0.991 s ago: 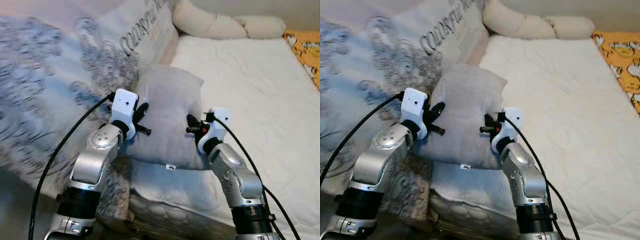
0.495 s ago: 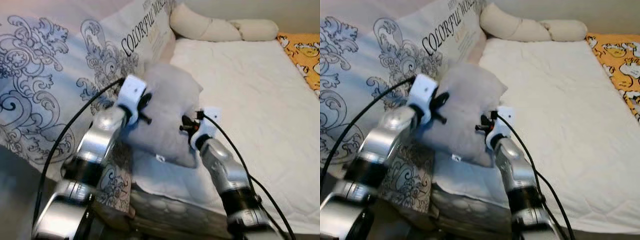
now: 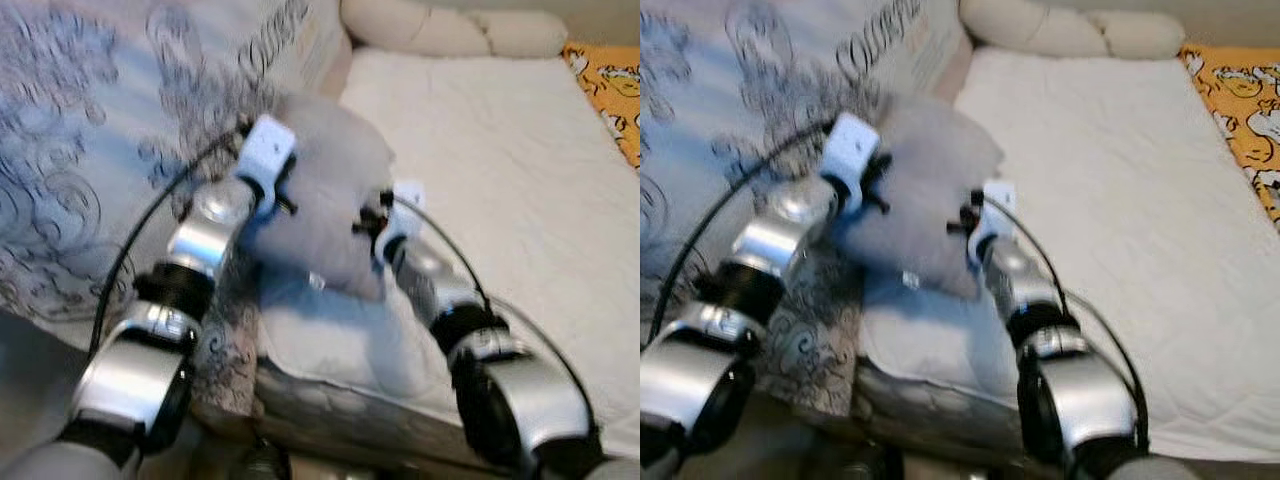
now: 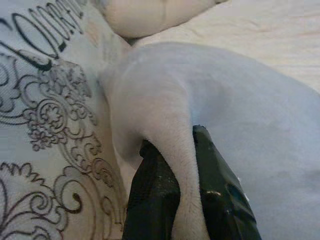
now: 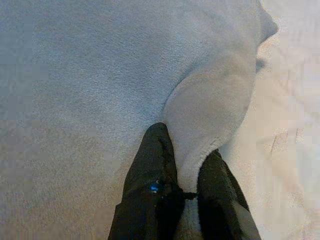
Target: Clean up the room
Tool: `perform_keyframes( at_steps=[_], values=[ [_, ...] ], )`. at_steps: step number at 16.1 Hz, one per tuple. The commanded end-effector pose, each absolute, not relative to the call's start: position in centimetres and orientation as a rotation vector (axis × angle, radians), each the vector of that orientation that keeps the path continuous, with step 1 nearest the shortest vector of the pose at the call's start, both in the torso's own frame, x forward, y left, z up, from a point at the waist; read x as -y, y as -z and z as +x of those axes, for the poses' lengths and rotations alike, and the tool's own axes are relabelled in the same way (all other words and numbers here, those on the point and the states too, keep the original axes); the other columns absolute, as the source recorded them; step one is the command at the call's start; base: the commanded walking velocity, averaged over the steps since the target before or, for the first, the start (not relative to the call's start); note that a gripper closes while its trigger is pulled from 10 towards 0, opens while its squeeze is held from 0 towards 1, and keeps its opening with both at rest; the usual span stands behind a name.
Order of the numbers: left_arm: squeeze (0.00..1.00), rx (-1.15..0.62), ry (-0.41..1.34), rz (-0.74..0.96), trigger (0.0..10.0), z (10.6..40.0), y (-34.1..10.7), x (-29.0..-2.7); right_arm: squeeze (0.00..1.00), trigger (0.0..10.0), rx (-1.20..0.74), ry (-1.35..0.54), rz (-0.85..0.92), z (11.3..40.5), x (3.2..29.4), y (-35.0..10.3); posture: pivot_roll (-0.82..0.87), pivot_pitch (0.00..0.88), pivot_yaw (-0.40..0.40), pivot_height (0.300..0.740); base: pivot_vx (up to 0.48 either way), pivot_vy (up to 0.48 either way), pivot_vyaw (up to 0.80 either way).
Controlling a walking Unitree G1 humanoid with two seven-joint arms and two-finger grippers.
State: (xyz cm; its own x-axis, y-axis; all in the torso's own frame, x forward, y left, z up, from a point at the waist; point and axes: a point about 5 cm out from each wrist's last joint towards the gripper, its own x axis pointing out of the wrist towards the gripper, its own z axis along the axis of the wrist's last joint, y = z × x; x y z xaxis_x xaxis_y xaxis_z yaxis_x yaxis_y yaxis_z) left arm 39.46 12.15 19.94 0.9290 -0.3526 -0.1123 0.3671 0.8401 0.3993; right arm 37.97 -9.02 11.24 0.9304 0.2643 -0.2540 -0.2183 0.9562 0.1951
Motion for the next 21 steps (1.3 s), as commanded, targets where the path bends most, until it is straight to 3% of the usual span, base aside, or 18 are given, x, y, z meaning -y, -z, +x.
perform_keyframes(
  at_steps=[1, 4, 7, 8, 9, 12, 15, 16, 17, 18, 21],
  values=[
    [0.0, 0.073, 0.306, 0.452, 10.0, 39.9, -22.7, -13.4, 0.0, 10.0, -0.324, -0.182, 0.133, 37.7, 10.7, -10.0, 0.14, 0.192, 0.004, 0.74, 0.0, 0.0, 0.0],
    [0.0, 0.135, 0.271, 0.548, 10.0, 39.1, -23.1, -13.4, 0.0, 10.0, -0.362, -0.168, 0.106, 37.4, 10.3, -9.2, 0.18, 0.23, -0.013, 0.74, 0.0, 0.0, 0.0],
    [0.0, 0.126, 0.231, 0.529, 10.0, 38.0, -22.3, -13.0, 0.0, 10.0, -0.421, -0.16, 0.095, 36.5, 9.8, -7.6, 0.22, 0.244, -0.021, 0.74, 0.0, 0.0, 0.0],
    [0.0, 0.111, 0.241, 0.524, 10.0, 37.7, -21.6, -12.5, 0.71, 10.0, -0.43, -0.143, 0.088, 36.2, 10.0, -7.2, 0.23, 0.25, -0.021, 0.74, 0.0, 0.0, 0.0],
    [0.0, 0.101, 0.245, 0.526, 10.0, 37.5, -21.1, -12.2, 1.0, 10.0, -0.435, -0.131, 0.097, 36.1, 10.1, -7.0, 0.23, 0.251, -0.021, 0.74, 0.0, 0.0, 0.0],
    [0.0, 0.053, 0.253, 0.545, 10.0, 36.7, -18.9, -11.1, 1.0, 10.0, -0.406, -0.145, 0.213, 35.6, 10.6, -6.3, 0.18, 0.22, -0.011, 0.74, 0.0, 0.0, 0.0],
    [0.0, 0.058, 0.306, 0.572, 10.0, 36.2, -19.0, -10.9, 1.0, 10.0, -0.254, -0.161, 0.378, 35.4, 12.7, -6.8, 0.14, 0.159, -0.002, 0.74, 0.0, 0.0, 0.0],
    [0.92, 0.068, 0.312, 0.569, 10.0, 36.1, -19.3, -11.1, 1.0, 10.0, -0.202, -0.146, 0.398, 34.9, 13.9, -6.7, 0.13, 0.138, 0.001, 0.74, 0.0, 0.0, 0.0],
    [0.92, 0.07, 0.314, 0.57, 10.0, 36.2, -19.3, -11.1, 1.0, 10.0, -0.185, -0.141, 0.404, 34.7, 14.4, -6.6, 0.12, 0.126, 0.005, 0.74, 0.0, 0.0, 0.0],
    [1.0, 0.073, 0.338, 0.555, 10.0, 36.1, -19.4, -11.0, 1.0, 10.0, -0.168, -0.137, 0.402, 34.5, 14.8, -6.6, 0.1, 0.103, 0.015, 0.74, 0.0, 0.0, 0.0],
    [1.0, 0.155, 0.375, 0.54, 10.0, 35.9, -21.1, -10.9, 1.0, 10.0, -0.035, -0.125, 0.357, 33.0, 16.9, -7.6, 0.05, 0.037, 0.025, 0.74, 0.0, 0.0, 0.0]
  ],
)
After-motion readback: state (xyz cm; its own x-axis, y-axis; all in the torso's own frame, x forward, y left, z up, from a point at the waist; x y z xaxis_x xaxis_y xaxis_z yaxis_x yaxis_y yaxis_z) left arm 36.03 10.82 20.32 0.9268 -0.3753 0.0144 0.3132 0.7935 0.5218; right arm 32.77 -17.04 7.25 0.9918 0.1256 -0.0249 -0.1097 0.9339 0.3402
